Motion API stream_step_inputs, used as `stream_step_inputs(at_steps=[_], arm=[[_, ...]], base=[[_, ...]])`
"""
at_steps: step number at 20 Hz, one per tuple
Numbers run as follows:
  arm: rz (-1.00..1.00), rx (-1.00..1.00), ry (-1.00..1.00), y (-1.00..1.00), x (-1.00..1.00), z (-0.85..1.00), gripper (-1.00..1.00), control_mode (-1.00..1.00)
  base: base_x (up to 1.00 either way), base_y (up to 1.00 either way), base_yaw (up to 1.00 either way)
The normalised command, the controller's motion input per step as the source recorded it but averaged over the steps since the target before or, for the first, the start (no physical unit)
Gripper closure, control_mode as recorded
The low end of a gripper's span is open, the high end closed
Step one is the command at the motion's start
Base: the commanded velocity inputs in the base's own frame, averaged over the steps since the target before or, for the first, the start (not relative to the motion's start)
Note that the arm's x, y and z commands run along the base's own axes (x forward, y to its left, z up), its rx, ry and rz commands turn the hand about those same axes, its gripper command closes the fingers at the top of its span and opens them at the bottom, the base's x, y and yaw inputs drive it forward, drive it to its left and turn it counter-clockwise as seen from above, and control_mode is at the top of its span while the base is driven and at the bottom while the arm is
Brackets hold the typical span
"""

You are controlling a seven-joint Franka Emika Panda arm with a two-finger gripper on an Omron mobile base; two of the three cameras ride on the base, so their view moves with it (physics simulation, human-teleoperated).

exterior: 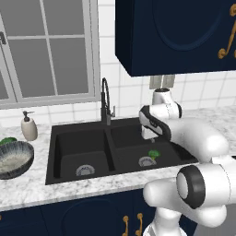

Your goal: Pick the broccoli from the sink and place it in the bowl. Then pick the bowl and place it in the microwave. Then close the microwave door and press the start button.

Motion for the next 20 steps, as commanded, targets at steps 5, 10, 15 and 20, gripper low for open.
stream_step_inputs(at_steps=[5,10,15,20], arm=[[0.04,0.0,0.05,-0.39,0.35,-0.57,-1.0,-1.0],[0.03,0.0,0.0,-0.34,0.35,-0.63,-1.0,-1.0],[0.02,0.0,0.01,0.0,0.4,-0.64,-1.0,-1.0],[0.05,0.0,0.01,0.0,0.45,-0.47,-1.0,-1.0]], base=[[0.0,0.0,0.0],[0.0,0.0,0.0],[0.0,0.0,0.0],[0.0,0.0,0.0]])
